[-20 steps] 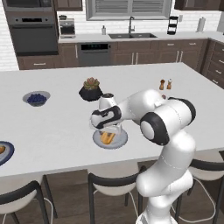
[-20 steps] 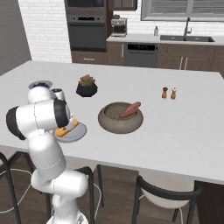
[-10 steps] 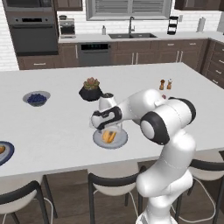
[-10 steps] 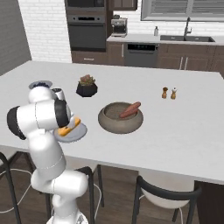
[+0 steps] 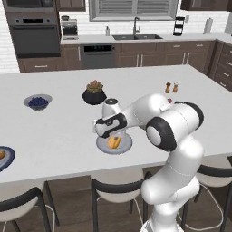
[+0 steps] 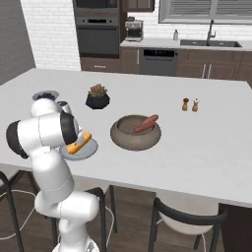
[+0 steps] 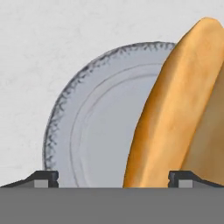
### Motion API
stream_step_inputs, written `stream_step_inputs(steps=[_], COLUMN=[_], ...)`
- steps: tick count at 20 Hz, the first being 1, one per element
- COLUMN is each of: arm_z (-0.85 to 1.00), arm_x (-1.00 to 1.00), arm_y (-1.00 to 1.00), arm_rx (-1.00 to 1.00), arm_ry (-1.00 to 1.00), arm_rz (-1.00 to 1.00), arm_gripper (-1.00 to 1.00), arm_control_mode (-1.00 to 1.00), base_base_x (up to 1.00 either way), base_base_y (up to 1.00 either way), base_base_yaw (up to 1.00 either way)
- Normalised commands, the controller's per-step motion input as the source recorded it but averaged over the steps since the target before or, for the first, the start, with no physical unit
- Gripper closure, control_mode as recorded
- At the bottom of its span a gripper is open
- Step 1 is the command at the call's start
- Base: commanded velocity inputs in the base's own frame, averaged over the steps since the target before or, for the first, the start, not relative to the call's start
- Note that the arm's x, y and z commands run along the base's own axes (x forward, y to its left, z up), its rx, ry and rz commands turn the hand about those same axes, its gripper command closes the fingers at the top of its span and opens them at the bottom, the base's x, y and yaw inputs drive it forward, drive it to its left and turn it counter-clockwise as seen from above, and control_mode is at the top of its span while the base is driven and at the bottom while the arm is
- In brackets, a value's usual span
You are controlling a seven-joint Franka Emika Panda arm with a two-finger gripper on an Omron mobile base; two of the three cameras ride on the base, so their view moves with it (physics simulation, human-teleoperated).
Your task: Place one bun and one sausage from the bowl on each plate.
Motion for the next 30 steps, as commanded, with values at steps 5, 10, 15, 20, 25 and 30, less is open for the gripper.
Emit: stream_step_inputs(steps=[5,10,15,20,25,30], arm_z=[-0.05,0.02,0.30,0.79,0.52,0.28], arm_x=[0.00,0.00,-0.05,-0.22,-0.19,0.00], arm_y=[0.48,0.42,-0.04,-0.55,-0.94,-1.00], arm_rx=[0.00,0.00,0.05,0.01,0.00,-0.01], arm_ry=[0.00,0.00,-0.02,-0.04,-0.04,0.00], arm_rz=[0.00,0.00,0.00,0.00,0.00,-0.08], arm_gripper=[-1.00,-1.00,-1.00,-1.00,-1.00,-1.00], arm_control_mode=[-1.00,-1.00,-1.00,-1.00,-1.00,-1.00], base_base_x=[0.00,0.00,0.00,0.00,0.00,0.00], base_base_y=[0.00,0.00,0.00,0.00,0.00,0.00], base_base_yaw=[0.00,0.00,0.00,0.00,0.00,0.00])
